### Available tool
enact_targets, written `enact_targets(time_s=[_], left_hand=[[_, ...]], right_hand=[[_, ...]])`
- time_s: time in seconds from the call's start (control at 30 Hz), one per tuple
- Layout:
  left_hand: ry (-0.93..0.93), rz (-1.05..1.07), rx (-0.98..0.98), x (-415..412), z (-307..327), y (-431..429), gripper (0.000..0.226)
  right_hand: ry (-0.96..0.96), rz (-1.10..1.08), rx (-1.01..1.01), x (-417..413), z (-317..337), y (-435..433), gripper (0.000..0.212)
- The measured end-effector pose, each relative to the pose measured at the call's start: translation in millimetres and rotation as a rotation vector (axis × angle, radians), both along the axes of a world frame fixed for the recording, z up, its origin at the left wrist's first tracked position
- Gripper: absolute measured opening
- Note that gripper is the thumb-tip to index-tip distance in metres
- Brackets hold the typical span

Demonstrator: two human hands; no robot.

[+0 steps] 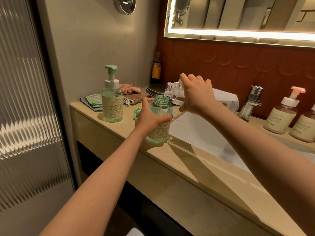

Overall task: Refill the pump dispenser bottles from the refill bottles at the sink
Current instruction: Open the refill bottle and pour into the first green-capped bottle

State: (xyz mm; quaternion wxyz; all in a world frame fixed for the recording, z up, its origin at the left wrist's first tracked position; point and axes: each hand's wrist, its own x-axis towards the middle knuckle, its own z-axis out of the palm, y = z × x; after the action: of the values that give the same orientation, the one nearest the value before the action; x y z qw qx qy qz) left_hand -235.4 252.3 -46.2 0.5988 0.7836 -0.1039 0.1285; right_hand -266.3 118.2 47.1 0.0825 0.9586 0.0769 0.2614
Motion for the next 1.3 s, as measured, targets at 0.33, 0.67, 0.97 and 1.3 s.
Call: enact_targets(time_s=[0.33, 0.67, 0.97, 1.3], left_hand=[[0.001, 0.002, -0.002, 0.1, -0.3, 0.0, 0.078], [-0.011, -0.008, -0.013, -1.6, 0.2, 0.3, 0.077], [-0.010, -0.006, -0.005, -0.8, 0.1, -0.3, 0.077], [-0.012, 0.011, -0.005, 1.6, -1.6, -0.5, 0.077]], right_hand=[[-0.003, -0.001, -0.004, 1.6, -1.0, 0.3, 0.085], [0.004, -0.002, -0.008, 0.5, 0.3, 0.9, 0.085], [0.004, -0.001, -0.012, -0.3, 0.5, 0.8, 0.086], [0.009, -0.005, -0.012, 0.1, 0.5, 0.8, 0.086]])
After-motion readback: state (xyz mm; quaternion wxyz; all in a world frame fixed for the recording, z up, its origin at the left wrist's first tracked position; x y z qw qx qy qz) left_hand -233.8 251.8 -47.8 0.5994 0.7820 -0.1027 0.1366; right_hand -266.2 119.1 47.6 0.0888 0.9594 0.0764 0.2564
